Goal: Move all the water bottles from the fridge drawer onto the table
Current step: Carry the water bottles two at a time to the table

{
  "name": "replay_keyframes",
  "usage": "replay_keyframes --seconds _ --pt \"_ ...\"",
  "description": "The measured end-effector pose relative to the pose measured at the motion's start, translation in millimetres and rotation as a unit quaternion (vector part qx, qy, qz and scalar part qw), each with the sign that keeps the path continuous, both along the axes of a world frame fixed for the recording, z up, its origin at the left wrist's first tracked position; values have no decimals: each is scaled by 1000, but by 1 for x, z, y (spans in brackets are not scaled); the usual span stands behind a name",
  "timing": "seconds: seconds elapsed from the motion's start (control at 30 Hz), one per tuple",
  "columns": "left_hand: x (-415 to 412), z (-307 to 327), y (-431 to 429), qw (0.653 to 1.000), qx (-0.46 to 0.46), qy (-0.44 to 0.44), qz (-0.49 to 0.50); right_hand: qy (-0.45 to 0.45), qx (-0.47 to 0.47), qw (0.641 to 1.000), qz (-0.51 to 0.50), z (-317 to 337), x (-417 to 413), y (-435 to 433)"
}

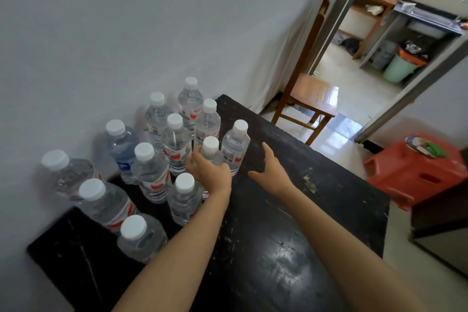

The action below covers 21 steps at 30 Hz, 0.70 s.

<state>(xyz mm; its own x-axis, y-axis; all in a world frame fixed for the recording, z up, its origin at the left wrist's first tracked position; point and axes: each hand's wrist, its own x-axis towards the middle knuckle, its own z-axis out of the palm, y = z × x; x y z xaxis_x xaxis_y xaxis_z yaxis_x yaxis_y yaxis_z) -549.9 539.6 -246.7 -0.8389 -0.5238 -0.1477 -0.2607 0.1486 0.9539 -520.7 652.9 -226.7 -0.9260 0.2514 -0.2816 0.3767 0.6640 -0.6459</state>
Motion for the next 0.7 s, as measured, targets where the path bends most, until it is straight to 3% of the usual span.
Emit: replay_keyframes --seconds 0.17,0.47,0.7 --pt "7 5 -1 1000 18 -7 16 3 0 1000 -16 4 17 2" --pt "18 23 -1 993 62 -100 -11 22 23 999 -9 24 28 2" --pt "24 34 0 995 17 -83 -61 30 64 997 8 38 51 0"
